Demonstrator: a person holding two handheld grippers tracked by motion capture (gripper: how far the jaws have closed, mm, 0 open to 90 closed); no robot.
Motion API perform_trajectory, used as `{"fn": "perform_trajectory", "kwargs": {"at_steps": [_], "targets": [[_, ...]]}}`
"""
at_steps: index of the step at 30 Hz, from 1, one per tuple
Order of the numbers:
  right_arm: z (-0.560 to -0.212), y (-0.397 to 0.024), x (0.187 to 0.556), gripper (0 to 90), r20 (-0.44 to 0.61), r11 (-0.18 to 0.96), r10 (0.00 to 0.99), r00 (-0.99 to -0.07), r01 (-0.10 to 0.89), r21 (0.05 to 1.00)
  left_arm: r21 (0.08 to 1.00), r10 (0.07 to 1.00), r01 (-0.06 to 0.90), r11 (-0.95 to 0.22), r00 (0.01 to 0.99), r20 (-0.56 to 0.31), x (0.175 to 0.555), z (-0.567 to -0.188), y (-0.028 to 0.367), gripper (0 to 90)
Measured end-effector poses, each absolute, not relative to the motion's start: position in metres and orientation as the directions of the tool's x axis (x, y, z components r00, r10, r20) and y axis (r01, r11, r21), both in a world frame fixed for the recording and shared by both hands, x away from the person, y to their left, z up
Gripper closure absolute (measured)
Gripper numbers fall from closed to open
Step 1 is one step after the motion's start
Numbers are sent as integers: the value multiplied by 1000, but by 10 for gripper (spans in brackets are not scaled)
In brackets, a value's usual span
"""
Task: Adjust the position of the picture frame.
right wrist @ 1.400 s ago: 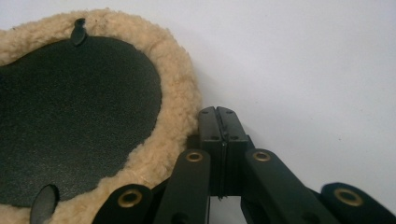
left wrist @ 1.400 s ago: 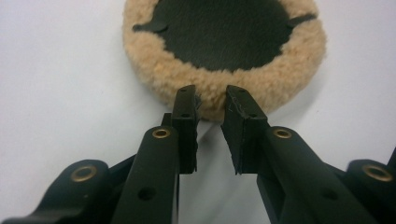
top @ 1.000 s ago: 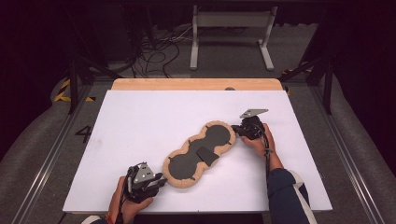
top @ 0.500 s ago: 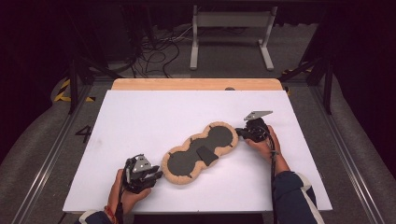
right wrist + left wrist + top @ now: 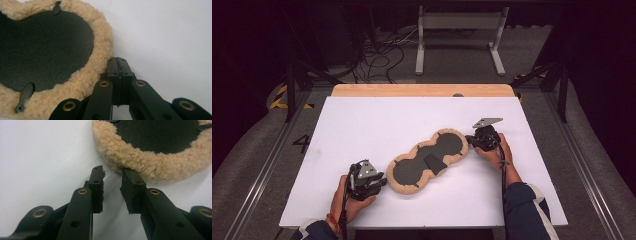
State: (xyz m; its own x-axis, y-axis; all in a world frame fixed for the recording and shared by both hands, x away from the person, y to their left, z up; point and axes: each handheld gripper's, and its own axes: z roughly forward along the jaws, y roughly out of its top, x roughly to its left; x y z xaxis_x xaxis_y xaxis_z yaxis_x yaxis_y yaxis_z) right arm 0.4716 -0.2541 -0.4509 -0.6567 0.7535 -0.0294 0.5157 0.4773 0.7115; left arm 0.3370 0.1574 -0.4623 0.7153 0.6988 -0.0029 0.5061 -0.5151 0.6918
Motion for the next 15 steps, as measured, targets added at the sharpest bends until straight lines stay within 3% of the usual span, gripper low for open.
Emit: {"fn": "perform_trajectory", "kwargs": {"at_steps": [15], "targets": [[-449,-263,468,900,-11,483,744,-668,527,699,689,719,523,-501,695,-4,355,-461,159,708]]}}
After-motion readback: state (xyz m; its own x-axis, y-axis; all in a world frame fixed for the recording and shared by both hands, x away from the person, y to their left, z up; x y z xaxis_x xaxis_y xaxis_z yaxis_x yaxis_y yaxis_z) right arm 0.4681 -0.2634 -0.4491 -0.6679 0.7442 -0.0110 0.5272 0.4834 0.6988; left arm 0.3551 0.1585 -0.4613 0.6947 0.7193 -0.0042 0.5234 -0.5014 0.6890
